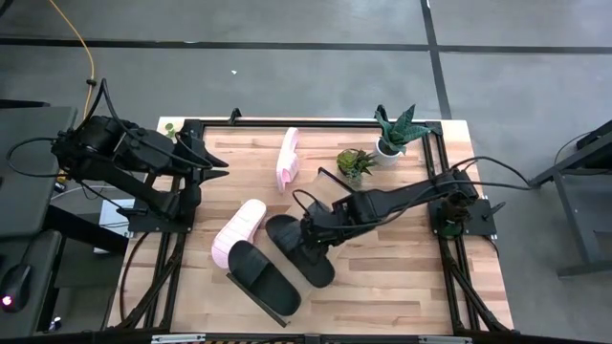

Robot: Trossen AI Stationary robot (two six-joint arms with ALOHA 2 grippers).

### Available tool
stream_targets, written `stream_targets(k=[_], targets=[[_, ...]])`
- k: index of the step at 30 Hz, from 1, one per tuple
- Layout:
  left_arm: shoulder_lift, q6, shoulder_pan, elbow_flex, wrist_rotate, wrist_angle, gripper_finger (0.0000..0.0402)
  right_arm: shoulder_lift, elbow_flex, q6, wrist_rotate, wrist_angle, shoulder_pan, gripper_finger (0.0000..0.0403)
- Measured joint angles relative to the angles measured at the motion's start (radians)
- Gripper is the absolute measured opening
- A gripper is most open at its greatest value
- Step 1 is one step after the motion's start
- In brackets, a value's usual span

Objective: Pick and place slides into the shelf
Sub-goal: Put the black slide on the shelf

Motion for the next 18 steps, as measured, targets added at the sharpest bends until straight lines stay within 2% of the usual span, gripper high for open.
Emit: stream_targets(k=[4,8,18], targets=[[0.000,0.000,0.000,0.000,0.000,0.000,0.0069,-0.017,0.000,0.060,0.103,-0.072,0.009,0.0213],[0.000,0.000,0.000,0.000,0.000,0.000,0.0069,-0.018,0.000,0.072,0.108,-0.111,0.005,0.0194],[0.000,0.000,0.000,0.000,-0.008,0.000,0.0069,-0.018,0.000,-0.005,0.123,-0.069,-0.054,0.0035]])
